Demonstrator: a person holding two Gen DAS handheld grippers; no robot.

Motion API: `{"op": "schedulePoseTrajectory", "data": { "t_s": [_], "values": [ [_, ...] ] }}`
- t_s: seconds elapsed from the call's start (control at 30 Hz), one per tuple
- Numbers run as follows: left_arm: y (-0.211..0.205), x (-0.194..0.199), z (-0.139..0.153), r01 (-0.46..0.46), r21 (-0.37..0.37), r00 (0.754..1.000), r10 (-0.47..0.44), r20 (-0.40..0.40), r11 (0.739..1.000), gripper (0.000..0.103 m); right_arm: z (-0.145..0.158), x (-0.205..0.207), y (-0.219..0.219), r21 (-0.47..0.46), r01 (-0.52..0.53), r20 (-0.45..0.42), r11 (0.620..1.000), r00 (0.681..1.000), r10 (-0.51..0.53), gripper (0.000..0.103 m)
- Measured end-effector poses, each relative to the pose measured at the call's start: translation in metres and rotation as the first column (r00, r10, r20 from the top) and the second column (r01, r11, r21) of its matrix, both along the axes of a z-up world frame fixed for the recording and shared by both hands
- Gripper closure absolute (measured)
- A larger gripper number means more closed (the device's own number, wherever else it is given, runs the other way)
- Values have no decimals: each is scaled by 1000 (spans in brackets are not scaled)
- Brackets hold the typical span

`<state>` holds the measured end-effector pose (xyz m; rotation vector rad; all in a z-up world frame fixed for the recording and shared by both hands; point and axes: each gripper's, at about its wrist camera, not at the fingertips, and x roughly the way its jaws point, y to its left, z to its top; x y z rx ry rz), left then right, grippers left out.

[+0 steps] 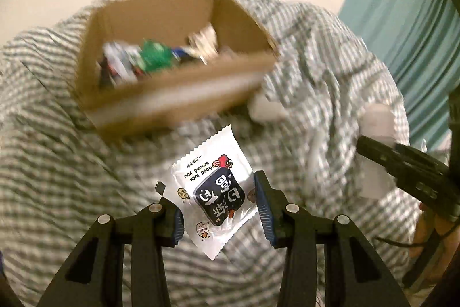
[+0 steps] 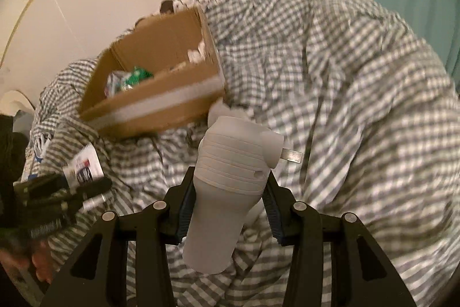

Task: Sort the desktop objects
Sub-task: 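Carry the sachet and white bottle into the box and release both, then grasp the white rabbit figurine with the left tool while the right tool grasps the grey stick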

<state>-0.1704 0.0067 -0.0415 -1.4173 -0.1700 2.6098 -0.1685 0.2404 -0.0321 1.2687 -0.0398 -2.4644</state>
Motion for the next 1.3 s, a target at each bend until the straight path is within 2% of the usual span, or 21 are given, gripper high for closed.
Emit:
{"op": "schedulePoseTrajectory", "data": {
  "t_s": [0.1,0.27,0.4,0.63,0.7,0.73,0.77,0.8,0.83,0.97,1.2,1.3],
  "values": [
    [-21,-18,16,-32,-14,998,32,-51,999,60,21,-13,-10,-20,-32,-31,999,999,31,60],
    [-45,-54,44,-68,-36,988,63,-138,997,60,55,-48,-52,-24,-100,-98,995,990,97,60],
    [-59,-94,43,-79,-79,986,66,-156,994,60,68,-79,-97,-16,-173,-131,985,977,170,60],
    [-79,-153,22,-119,-147,989,104,-105,982,58,41,-146,-175,58,-235,-55,970,970,239,60],
    [-82,-163,17,-118,-179,991,104,-88,977,48,27,-160,-189,69,-237,-25,969,971,239,59],
    [-82,-166,15,-117,-193,991,102,-83,974,42,20,-164,-192,83,-234,3,969,972,235,53],
    [-82,-169,13,-127,-216,990,112,-81,968,23,16,-166,-192,92,-233,12,968,972,233,49],
    [-83,-170,11,-145,-243,988,128,-84,959,12,15,-166,-192,102,-230,9,968,973,230,38],
    [-84,-168,11,-162,-257,985,141,-99,953,11,15,-165,-191,115,-224,1,968,974,225,32],
    [-84,-159,11,-167,-259,986,153,-72,951,11,27,-157,-170,128,-187,-23,974,981,191,32],
    [-61,-104,27,-144,-210,988,128,-90,967,11,60,-109,-95,130,-85,-70,988,993,95,32],
    [-44,-79,27,-134,-170,989,121,-88,976,10,65,-87,-62,144,-31,-60,989,997,40,32]
  ]
}}
